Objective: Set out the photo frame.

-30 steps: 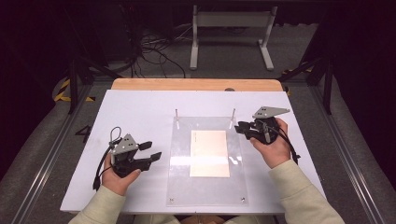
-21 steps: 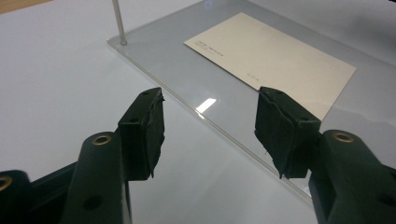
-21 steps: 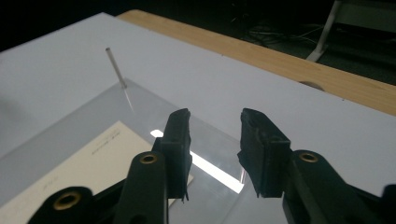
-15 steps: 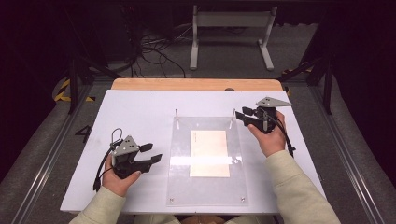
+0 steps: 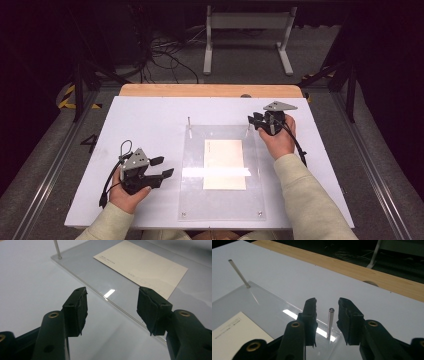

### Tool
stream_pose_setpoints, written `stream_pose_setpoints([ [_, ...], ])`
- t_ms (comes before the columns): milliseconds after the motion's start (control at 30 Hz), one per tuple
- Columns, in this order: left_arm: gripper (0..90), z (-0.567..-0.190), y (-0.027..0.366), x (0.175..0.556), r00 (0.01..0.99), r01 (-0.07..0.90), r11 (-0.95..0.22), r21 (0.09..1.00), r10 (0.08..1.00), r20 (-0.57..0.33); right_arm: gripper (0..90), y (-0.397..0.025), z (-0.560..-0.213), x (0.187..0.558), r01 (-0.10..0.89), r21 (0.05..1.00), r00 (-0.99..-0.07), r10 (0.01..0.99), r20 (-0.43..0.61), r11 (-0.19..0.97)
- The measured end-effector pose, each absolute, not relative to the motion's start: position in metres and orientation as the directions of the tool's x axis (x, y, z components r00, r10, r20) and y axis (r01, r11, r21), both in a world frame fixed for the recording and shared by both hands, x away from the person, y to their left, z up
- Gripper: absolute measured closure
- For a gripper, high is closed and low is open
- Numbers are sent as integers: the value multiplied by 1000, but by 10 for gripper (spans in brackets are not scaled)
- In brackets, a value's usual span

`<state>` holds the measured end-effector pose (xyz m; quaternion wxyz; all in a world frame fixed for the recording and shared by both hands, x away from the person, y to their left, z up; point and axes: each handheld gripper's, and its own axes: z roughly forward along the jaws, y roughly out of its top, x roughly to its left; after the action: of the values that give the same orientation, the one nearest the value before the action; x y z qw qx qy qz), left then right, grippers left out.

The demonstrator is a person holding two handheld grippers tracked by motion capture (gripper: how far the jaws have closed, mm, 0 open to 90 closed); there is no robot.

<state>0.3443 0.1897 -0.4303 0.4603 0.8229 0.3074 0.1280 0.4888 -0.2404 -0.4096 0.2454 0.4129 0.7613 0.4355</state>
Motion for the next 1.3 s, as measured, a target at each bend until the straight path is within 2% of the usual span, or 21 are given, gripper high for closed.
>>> stream_pose_setpoints([
  [67,417,-431,191,343,775,388,-389,835,628,-68,676,-239,-414,493,423,857,-532,846,-27,294],
  [100,417,-432,192,343,773,395,-383,835,630,-76,703,-237,-417,495,415,850,-533,844,-61,324],
  [300,418,-433,197,337,764,399,-381,834,641,-73,847,-235,-425,501,439,834,-546,836,-48,334],
  [633,417,-435,195,330,768,395,-390,832,637,-66,857,-246,-438,506,382,880,-584,811,-8,283],
  [1067,411,-436,191,328,778,392,-402,827,625,-65,858,-257,-447,521,390,903,-604,790,103,181],
  [1300,424,-437,192,327,773,369,-429,824,635,-16,857,-260,-451,530,420,900,-595,783,178,114],
])
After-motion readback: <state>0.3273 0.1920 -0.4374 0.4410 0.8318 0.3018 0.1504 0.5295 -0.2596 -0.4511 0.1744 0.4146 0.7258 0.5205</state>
